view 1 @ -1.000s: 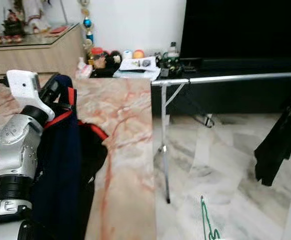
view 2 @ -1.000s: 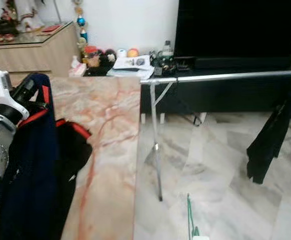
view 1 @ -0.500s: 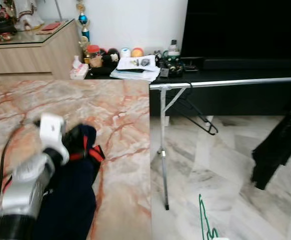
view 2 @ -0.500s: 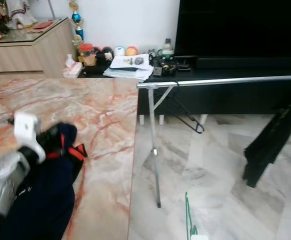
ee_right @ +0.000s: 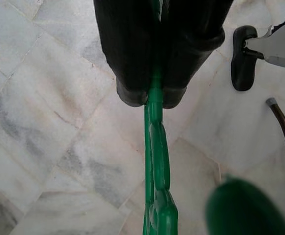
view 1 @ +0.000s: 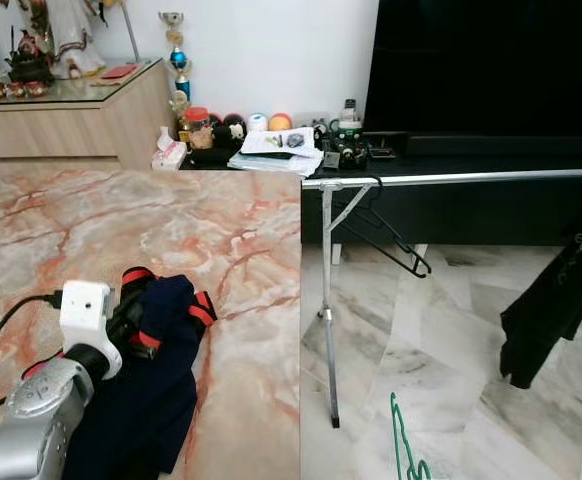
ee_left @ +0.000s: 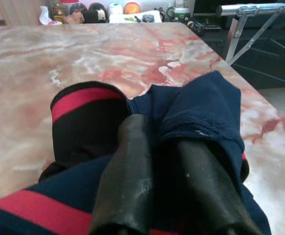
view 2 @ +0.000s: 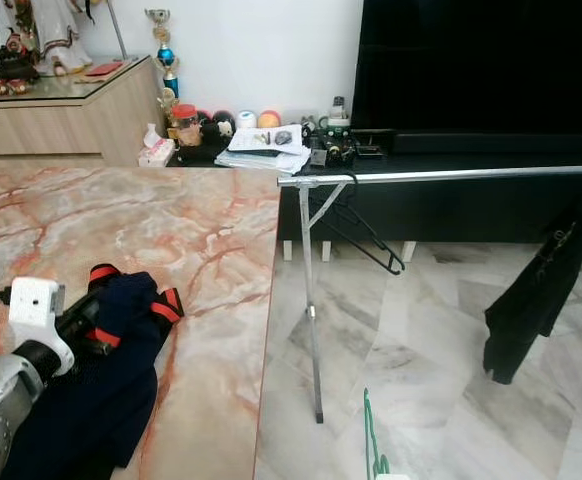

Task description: Hang hanger

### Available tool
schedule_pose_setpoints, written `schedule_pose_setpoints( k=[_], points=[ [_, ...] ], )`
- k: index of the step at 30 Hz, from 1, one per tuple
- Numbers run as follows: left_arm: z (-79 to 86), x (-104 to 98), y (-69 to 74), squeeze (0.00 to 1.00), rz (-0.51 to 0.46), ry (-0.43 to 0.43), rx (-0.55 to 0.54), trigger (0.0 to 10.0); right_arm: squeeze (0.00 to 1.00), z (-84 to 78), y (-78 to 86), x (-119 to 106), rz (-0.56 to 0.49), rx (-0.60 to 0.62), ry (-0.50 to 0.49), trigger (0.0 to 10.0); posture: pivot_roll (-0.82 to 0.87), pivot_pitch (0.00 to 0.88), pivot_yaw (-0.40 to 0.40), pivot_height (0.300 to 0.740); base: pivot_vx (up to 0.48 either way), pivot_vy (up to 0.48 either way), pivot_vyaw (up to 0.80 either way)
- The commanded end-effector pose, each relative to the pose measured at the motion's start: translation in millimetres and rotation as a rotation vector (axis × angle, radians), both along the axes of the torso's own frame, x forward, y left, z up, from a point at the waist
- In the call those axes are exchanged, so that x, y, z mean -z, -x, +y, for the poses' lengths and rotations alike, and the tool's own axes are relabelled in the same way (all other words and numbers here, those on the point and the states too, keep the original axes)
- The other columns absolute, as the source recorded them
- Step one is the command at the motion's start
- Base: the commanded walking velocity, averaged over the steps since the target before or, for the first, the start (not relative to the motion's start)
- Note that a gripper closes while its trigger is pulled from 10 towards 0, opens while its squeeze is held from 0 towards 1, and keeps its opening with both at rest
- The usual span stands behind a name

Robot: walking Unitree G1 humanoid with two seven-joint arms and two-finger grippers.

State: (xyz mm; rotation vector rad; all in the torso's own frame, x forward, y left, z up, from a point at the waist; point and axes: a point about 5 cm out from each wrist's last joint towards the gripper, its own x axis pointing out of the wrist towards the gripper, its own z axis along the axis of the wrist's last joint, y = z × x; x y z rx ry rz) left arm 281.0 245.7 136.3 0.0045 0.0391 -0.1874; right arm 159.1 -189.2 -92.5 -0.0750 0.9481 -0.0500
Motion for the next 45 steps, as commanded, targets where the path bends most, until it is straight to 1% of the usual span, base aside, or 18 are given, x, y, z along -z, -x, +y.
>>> schedule_pose_setpoints(
  k=[1, 8, 16, 18, 22, 24, 28, 30, 31, 32, 33, 34, 39, 41, 42, 43, 44, 45],
  points=[
    [-1.1, -2.8, 2.6, 1.00, -0.001, -0.009, 0.003, 10.0, 0.00, 2.8, 0.4, 0.6, 0.004, -0.008, -0.008, 10.0, 0.17, 0.000, 0.050, 0.740, 0.000, 0.000, 0.00],
    [-2.6, 5.3, 12.8, 1.00, 0.033, -0.067, 0.029, 10.0, 0.00, 5.4, -1.2, 0.4, 0.005, -0.010, -0.010, 10.0, 0.17, 0.000, 0.057, 0.740, 0.000, 0.000, 0.00],
    [6.4, 12.0, 28.8, 1.00, 0.047, -0.070, 0.000, 10.0, 0.00, 6.2, -1.4, 0.5, 0.008, -0.010, -0.011, 10.0, 0.17, 0.000, 0.052, 0.740, 0.000, 0.000, 0.00],
    [13.7, 10.6, 35.5, 1.00, 0.036, -0.059, -0.040, 10.0, 0.00, 6.0, -1.4, 0.5, 0.009, -0.013, -0.010, 10.0, 0.18, 0.000, 0.046, 0.740, 0.000, 0.000, 0.00],
    [19.1, 8.8, 42.9, 1.00, 0.022, -0.045, -0.070, 10.0, 0.00, 5.2, -1.7, 0.3, 0.010, -0.017, -0.008, 10.0, 0.18, 0.000, 0.040, 0.740, 0.000, 0.000, 0.00],
    [26.1, 9.4, 51.2, 1.00, 0.019, -0.037, -0.106, 10.0, 0.00, 2.4, -1.4, 0.2, 0.013, -0.018, -0.007, 10.0, 0.18, 0.000, 0.035, 0.740, 0.000, 0.000, 0.00],
    [33.8, 8.9, 57.1, 1.00, 0.011, -0.022, -0.155, 10.0, 0.00, -1.6, -0.8, 0.0, 0.017, -0.018, -0.003, 10.0, 0.19, 0.000, 0.030, 0.740, 0.000, 0.000, 0.00],
    [45.3, 5.2, 60.9, 0.99, -0.019, -0.026, -0.243, 10.0, 0.00, -4.8, -0.8, -0.4, 0.019, -0.018, 0.000, 10.0, 0.19, 0.000, 0.029, 0.740, 0.000, 0.000, 0.00],
    [50.7, 2.9, 62.2, 0.96, -0.041, -0.026, -0.290, 10.0, 0.00, -5.8, -0.8, -0.5, 0.020, -0.019, 0.001, 10.0, 0.19, 0.000, 0.029, 0.740, 0.000, 0.000, 0.00],
    [56.3, 0.1, 63.8, 0.32, -0.065, -0.019, -0.337, 10.0, 0.00, -6.6, -1.1, -0.7, 0.021, -0.019, 0.002, 10.0, 0.19, 0.000, 0.027, 0.740, 0.000, 0.000, 0.00],
    [61.7, -2.5, 65.6, 0.32, -0.086, -0.008, -0.381, 10.0, 0.00, -7.4, -1.5, -0.9, 0.021, -0.019, 0.003, 10.0, 0.19, 0.000, 0.027, 0.740, 0.000, 0.000, 0.00],
    [64.7, -4.7, 67.5, 0.00, -0.101, -0.031, -0.405, 10.0, 0.00, -7.6, -1.8, -1.1, 0.022, -0.020, 0.003, 10.0, 0.20, 0.000, 0.025, 0.740, 0.000, 0.000, 0.00],
    [66.7, -8.7, 69.3, 0.00, -0.127, -0.066, -0.436, 10.0, 0.00, -8.2, -3.9, -1.9, 0.022, -0.025, 0.002, 10.0, 0.20, 0.000, 0.022, 0.740, 0.000, 0.000, 0.00],
    [61.4, -8.6, 66.4, 0.00, -0.131, -0.075, -0.418, 10.0, 0.00, -8.5, -4.3, -2.1, 0.021, -0.025, 0.001, 10.0, 0.20, 0.000, 0.022, 0.740, 0.000, 0.000, 0.00],
    [58.2, -8.6, 64.7, 0.00, -0.133, -0.084, -0.405, 10.0, 0.00, -8.7, -4.4, -2.2, 0.022, -0.025, 0.001, 10.0, 0.20, 0.000, 0.022, 0.740, 0.000, 0.000, 0.00],
    [46.8, -8.5, 59.5, 0.00, -0.139, -0.108, -0.351, 10.0, 0.00, -8.6, -4.4, -2.1, 0.022, -0.024, 0.000, 10.0, 0.20, 0.000, 0.022, 0.740, 0.000, 0.000, 0.00],
    [36.8, -8.8, 55.9, 0.00, -0.146, -0.095, -0.310, 10.0, 0.00, -8.3, -4.2, -2.0, 0.022, -0.023, 0.000, 10.0, 0.19, 0.000, 0.023, 0.740, 0.000, 0.000, 0.00],
    [34.2, -9.1, 55.1, 0.00, -0.149, -0.086, -0.301, 10.0, 0.00, -8.1, -4.2, -2.0, 0.022, -0.023, 0.000, 10.0, 0.19, 0.000, 0.023, 0.740, 0.000, 0.000, 0.00]
  ],
)
